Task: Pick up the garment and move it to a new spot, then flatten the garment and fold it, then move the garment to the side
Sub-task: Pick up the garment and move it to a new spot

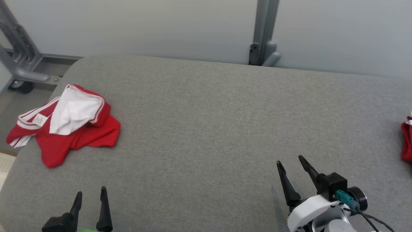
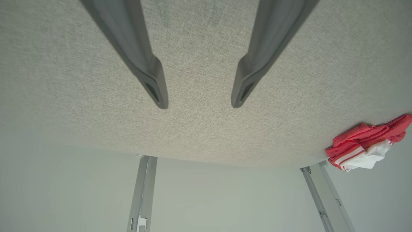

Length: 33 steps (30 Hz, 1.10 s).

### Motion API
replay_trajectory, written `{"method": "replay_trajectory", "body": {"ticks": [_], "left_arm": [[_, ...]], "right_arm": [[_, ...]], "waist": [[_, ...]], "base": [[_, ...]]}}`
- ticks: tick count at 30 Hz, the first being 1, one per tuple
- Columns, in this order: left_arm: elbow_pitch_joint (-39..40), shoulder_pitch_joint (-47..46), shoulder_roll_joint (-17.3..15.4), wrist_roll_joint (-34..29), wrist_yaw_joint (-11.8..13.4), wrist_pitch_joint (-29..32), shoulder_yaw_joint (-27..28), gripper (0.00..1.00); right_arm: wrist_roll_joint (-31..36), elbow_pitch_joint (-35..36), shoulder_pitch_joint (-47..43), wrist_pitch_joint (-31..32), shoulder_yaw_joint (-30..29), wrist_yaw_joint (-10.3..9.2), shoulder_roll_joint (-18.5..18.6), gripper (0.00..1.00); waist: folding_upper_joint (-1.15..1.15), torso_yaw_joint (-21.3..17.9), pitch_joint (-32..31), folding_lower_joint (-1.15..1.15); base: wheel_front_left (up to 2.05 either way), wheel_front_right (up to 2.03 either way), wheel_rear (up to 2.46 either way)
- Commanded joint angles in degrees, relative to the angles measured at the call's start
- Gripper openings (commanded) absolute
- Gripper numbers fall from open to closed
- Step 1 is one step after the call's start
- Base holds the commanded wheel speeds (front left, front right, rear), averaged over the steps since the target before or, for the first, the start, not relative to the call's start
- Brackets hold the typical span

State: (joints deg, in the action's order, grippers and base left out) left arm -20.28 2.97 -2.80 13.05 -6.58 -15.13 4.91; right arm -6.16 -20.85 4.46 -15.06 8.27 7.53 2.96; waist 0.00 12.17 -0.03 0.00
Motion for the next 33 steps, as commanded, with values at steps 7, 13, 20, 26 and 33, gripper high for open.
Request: {"method": "replay_trajectory", "body": {"ticks": [7, 13, 20, 26, 33], "left_arm": [[-0.26, 0.84, -0.18, 0.81, 0.3, 0.01, 1.31, 1.0], [-0.82, 1.72, -0.17, 1.75, 0.41, 0.01, 2.06, 1.0], [-3.6, -0.22, -0.18, 2.68, -0.45, 0.01, 2.04, 1.0], [-8.62, -7.62, -2.7, 4.9, -0.93, 0.0, 1.06, 1.0], [-15.21, -21.98, -15.12, 13.03, -0.86, 0.92, -8.3, 1.0]], "right_arm": [[-0.74, -0.47, 1.76, -0.14, 2.62, -0.09, 0.13, 1.0], [-0.93, -0.75, 1.9, -0.14, 3.86, -0.09, 0.12, 1.0], [-1.08, -0.75, 2.84, -0.14, 4.53, -0.09, 0.52, 1.0], [-0.77, 0.03, 4.17, -0.14, 5.24, -0.09, 1.59, 1.0], [-0.78, 1.1, 6.58, -0.14, 5.8, -0.09, 3.58, 1.0]], "waist": [[0.0, 14.48, 1.95, 0.0], [0.0, 16.58, 1.94, 0.0], [0.0, 14.63, 3.05, 0.0], [0.0, 11.12, 5.52, 0.0], [0.0, 7.08, 9.25, 0.0]], "base": [[0.0, 0.0, 0.0], [0.0, 0.0, 0.0], [0.0, 0.0, 0.0], [0.0, 0.0, 0.0], [0.0, 0.0, 0.0]]}}
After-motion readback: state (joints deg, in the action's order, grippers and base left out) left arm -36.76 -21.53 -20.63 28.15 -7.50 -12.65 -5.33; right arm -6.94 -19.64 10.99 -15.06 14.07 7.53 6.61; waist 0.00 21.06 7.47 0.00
